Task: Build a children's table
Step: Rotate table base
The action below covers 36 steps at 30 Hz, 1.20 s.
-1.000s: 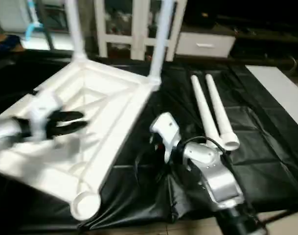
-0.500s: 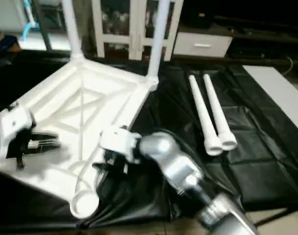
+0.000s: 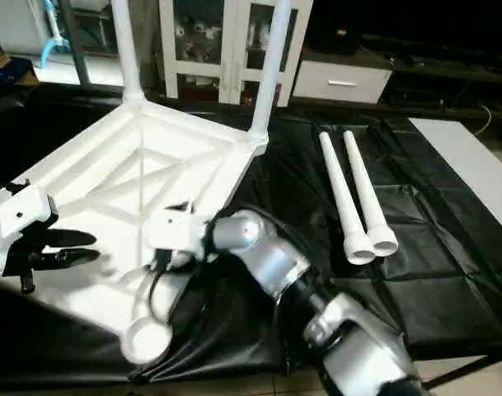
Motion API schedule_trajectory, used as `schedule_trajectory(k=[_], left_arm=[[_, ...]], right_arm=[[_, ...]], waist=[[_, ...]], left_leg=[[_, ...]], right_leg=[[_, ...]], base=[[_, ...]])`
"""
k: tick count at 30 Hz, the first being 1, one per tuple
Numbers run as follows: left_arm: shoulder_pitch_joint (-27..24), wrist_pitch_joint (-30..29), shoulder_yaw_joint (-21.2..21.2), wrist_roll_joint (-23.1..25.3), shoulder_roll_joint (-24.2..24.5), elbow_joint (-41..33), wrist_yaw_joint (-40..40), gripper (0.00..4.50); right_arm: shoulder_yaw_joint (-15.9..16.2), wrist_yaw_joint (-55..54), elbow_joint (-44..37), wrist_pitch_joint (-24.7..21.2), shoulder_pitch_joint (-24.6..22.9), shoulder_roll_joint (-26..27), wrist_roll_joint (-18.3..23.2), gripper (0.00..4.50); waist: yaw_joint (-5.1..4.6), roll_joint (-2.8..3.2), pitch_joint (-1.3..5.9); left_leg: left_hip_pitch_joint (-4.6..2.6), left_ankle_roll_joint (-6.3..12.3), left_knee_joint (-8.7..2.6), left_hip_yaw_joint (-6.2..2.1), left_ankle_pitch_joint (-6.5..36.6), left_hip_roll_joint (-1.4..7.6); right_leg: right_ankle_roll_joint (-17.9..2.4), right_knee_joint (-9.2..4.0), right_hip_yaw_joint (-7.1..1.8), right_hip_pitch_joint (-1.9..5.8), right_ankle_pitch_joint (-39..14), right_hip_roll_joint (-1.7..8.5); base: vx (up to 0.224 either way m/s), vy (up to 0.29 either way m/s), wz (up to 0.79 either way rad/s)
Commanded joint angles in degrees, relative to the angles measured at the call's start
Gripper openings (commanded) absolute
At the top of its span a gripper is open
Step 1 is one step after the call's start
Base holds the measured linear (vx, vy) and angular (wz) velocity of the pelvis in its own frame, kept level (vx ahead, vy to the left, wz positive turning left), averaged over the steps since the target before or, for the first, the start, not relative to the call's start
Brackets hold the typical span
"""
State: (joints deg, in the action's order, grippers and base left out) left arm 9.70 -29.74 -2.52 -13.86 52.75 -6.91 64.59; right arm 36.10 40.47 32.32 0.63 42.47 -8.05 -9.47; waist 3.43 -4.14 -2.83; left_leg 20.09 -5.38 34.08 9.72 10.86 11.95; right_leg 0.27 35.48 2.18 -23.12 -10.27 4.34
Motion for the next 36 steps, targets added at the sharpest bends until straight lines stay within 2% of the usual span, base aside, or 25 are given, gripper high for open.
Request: schedule_trajectory(k=[1,2,3,4,5,8,9,10,12,13,14,15,17,19,22,24,25,26,27,32,36], left_arm=[[1.4,0.8,-0.9,0.5,-0.3,0.4,-1.1,1.46],[1.8,1.7,-0.8,1.0,-0.5,0.8,-1.7,1.46],[2.1,2.0,-0.7,1.2,-0.9,1.1,-2.4,1.46],[2.3,2.2,-0.6,1.3,-1.0,1.2,-2.7,1.46],[2.6,2.9,-0.4,1.6,-1.3,1.4,-3.2,1.46],[3.7,3.9,-0.3,2.3,-2.0,2.3,-4.5,1.46],[4.1,4.3,-0.4,2.5,-2.1,2.8,-4.9,1.46],[4.5,4.1,-0.9,2.0,-2.1,3.0,-5.0,1.46],[4.3,3.7,-1.1,1.4,-1.6,2.7,-4.4,1.46],[3.7,3.4,-1.0,0.7,-0.9,2.0,-3.4,1.46],[2.7,2.7,-0.9,-0.2,-0.1,0.9,-2.0,1.46],[2.6,2.5,-0.9,-0.3,0.0,0.8,-1.8,1.46],[0.8,1.2,-0.7,-1.5,0.9,-1.4,-0.1,1.46],[-0.5,0.3,-0.4,-2.4,1.3,-2.6,0.7,1.46],[-1.0,-0.1,-0.2,-2.1,1.4,-2.5,0.4,1.46],[-1.0,0.0,-0.2,-2.0,1.4,-2.4,0.3,1.46],[-1.0,0.0,0.0,-1.9,1.6,-2.2,0.3,1.46],[-1.0,0.0,0.0,-2.0,1.6,-2.2,0.3,1.46],[-1.1,-0.2,-0.1,-2.1,1.7,-2.3,0.3,1.46],[-1.2,-0.9,-0.1,-2.6,2.0,-2.9,0.7,1.46],[-1.2,-1.1,0.0,-2.8,2.2,-3.0,0.9,1.46]], right_arm=[[-1.6,-3.1,6.1,-0.2,-0.3,-2.2,-3.3,4.50],[-3.1,-5.5,8.1,0.8,0.4,-2.0,-3.2,4.50],[-4.3,-7.5,10.3,2.0,1.3,-1.9,-3.1,4.50],[-4.9,-8.7,11.7,2.8,1.8,-1.8,-3.0,4.50],[-5.4,-9.9,13.5,3.9,2.5,-1.9,-2.9,4.50],[-6.8,-12.4,16.0,5.0,3.9,-2.3,-2.6,4.50],[-8.4,-11.2,15.2,4.7,3.8,-1.9,-0.7,4.50],[-12.5,-5.9,12.3,2.9,3.2,-0.3,5.6,4.50],[-14.8,1.6,8.3,1.0,2.2,0.6,11.2,4.50],[-14.4,6.8,4.1,-0.3,1.1,0.0,13.7,4.50],[-13.5,12.8,-1.1,-1.8,-0.4,-1.2,16.3,4.50],[-13.3,13.4,-1.7,-2.0,-0.6,-1.4,16.6,4.50],[-10.5,18.8,-7.5,-3.4,-2.4,-4.6,18.5,4.50],[-7.7,22.0,-10.9,-3.4,-3.9,-7.7,18.0,4.50],[-4.5,23.5,-12.9,-1.5,-5.7,-10.4,13.9,4.50],[-4.3,23.6,-13.2,-1.2,-6.2,-10.6,12.7,4.50],[-4.4,23.7,-14.9,-2.1,-7.4,-10.3,11.2,4.50],[-4.3,23.7,-15.2,-2.3,-7.5,-10.3,11.2,4.50],[-4.0,23.2,-16.6,-3.3,-8.1,-9.9,10.8,4.50],[-1.8,21.4,-19.4,-5.1,-8.6,-8.1,11.6,4.50],[-0.8,21.2,-19.4,-5.2,-8.6,-5.3,9.5,4.50]], waist=[[-0.36,2.30,2.42],[-0.27,2.31,2.41],[-0.19,2.64,2.52],[-0.31,2.54,2.50],[-0.31,2.75,2.67],[-0.42,2.45,2.77],[-0.41,2.31,2.96],[-0.56,2.14,3.06],[-0.66,2.15,3.21],[-0.64,2.13,3.18],[-0.68,2.05,3.27],[-0.62,2.26,3.33],[-0.55,2.02,3.33],[-0.54,1.94,3.34],[-0.08,1.80,3.03],[-0.03,1.69,2.80],[-0.10,1.61,2.67],[-0.10,1.61,2.67],[-0.04,1.56,2.62],[-0.16,1.69,2.63],[-0.20,1.89,2.67]], left_leg=[[-1.19,-5.22,-5.10,-0.12,23.9,0.71],[-1.31,-5.27,-5.08,-0.15,24.9,0.71],[-1.43,-5.32,-5.00,-0.23,25.4,0.65],[-1.35,-5.41,-5.05,-0.23,25.6,0.70],[-1.28,-5.59,-5.02,-0.36,25.5,0.67],[-0.88,-5.46,-4.91,-0.33,24.4,0.55],[-0.67,-5.06,-4.84,-0.28,23.4,0.50],[-0.55,-4.66,-4.73,-0.28,22.9,0.50],[-0.20,-3.08,-4.67,-0.30,20.8,0.67],[-0.25,-2.66,-4.69,-0.29,20.4,0.74],[-0.05,-2.03,-4.71,-0.34,18.1,0.85],[-0.08,-1.70,-4.66,-0.29,15.9,0.98],[-0.21,-1.27,-4.55,-0.08,14.0,0.92],[-0.38,-1.04,-4.44,0.21,12.8,0.77],[-0.50,-1.46,-4.60,0.35,15.2,0.86],[-0.36,-2.16,-4.75,0.21,17.7,0.87],[-0.41,-2.56,-4.84,0.03,20.0,0.90],[-0.41,-2.56,-4.84,0.03,20.0,0.90],[-0.53,-2.65,-4.88,-0.07,20.8,0.95],[-0.52,-2.91,-4.96,-0.23,21.2,0.97],[-0.67,-3.34,-5.04,-0.28,21.7,0.98]], right_leg=[[-9.1,-4.12,-2.07,0.75,-20.0,2.21],[-8.8,-4.34,-2.07,0.58,-21.2,2.28],[-8.7,-4.37,-2.07,0.59,-21.3,2.24],[-8.7,-4.37,-2.03,0.52,-21.2,2.23],[-9.0,-4.20,-1.94,0.73,-20.5,2.22],[-9.2,-3.97,-1.87,1.06,-18.7,2.14],[-9.3,-3.83,-1.93,1.30,-17.3,2.14],[-9.4,-3.63,-1.98,1.41,-16.5,2.05],[-10.5,-3.17,-2.04,1.73,-12.8,2.15],[-10.7,-3.15,-1.98,1.70,-12.1,2.08],[-11.1,-2.81,-1.91,2.02,-9.1,2.08],[-11.8,-2.50,-1.87,1.92,-5.7,2.09],[-12.9,-2.37,-1.76,2.06,-3.6,1.97],[-13.4,-2.33,-1.75,1.93,-2.8,1.79],[-12.8,-2.86,-1.79,1.72,-7.2,1.92],[-11.8,-3.28,-1.95,1.65,-11.9,2.15],[-10.8,-3.65,-2.05,1.50,-16.0,2.26],[-10.8,-3.65,-2.05,1.50,-16.0,2.26],[-9.9,-3.84,-2.16,1.33,-17.9,2.29],[-9.5,-3.77,-2.14,1.12,-18.3,2.23],[-9.8,-3.66,-2.12,0.89,-17.0,2.12]], base=[[0.000,0.000,0.00],[0.000,0.000,0.00],[0.000,0.000,0.00],[0.000,0.000,0.00],[0.000,0.000,0.00],[0.000,0.000,0.00],[0.000,0.000,0.00],[0.000,0.000,0.00],[0.000,0.000,0.00],[0.000,0.000,0.00],[0.000,0.000,0.00],[0.000,0.000,0.00],[0.000,0.000,0.00],[0.000,0.000,0.00],[0.000,0.000,0.00],[0.000,0.000,0.00],[0.000,0.000,0.00],[0.000,0.000,0.00],[0.000,0.000,0.00],[0.000,0.000,0.00],[0.000,0.000,0.00]])
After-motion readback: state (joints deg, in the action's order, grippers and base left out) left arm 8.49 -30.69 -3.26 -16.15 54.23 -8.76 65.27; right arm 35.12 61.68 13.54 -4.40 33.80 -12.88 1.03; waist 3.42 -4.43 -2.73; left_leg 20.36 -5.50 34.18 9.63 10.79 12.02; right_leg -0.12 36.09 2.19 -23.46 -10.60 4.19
